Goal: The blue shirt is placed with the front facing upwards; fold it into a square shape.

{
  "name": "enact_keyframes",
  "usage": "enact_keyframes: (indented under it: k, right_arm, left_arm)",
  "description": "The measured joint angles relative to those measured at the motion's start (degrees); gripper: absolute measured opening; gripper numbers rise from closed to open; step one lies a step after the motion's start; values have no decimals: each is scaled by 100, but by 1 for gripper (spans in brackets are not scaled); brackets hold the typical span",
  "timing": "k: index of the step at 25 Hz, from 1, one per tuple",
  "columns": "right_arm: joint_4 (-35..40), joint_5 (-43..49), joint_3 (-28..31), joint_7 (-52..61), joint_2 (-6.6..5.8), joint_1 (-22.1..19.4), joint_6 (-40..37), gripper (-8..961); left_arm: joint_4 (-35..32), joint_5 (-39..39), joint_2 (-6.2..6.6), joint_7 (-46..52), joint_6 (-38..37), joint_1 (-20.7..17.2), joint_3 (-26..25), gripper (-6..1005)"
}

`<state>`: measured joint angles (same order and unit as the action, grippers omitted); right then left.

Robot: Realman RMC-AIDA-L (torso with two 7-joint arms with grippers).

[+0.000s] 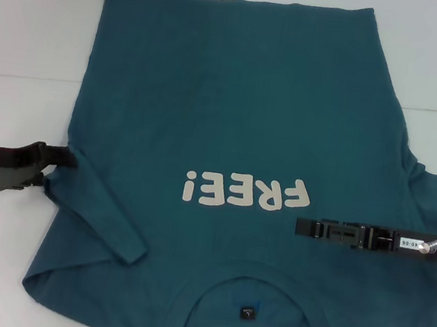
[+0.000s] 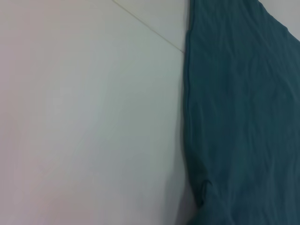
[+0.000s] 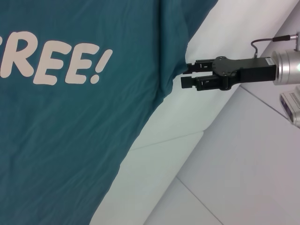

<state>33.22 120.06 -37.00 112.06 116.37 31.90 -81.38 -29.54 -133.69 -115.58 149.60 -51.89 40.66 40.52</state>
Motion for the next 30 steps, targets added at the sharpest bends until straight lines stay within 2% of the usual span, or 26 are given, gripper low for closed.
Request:
enact_keyframes:
  k: [11, 16, 19, 24, 30]
  right_arm:
    - [0, 0, 9, 0, 0, 0, 0, 943]
    - [0, 0, 9, 0, 0, 0, 0, 943]
    - [0, 0, 9, 0, 0, -2, 0, 943]
    - [0, 0, 15, 0, 0, -8, 0, 942]
    - [0, 0, 45, 0, 0, -9, -7, 942]
  left_arm:
    - [-6, -139, 36, 164, -126, 33, 18, 613]
    - [-9, -141, 36, 166, -129, 32, 17, 379]
    - [-8, -141, 36, 166, -129, 28, 17, 144]
    - [-9, -140, 36, 173, -138, 14, 17, 25]
    - [-225, -31, 25, 161, -554, -22, -80, 24]
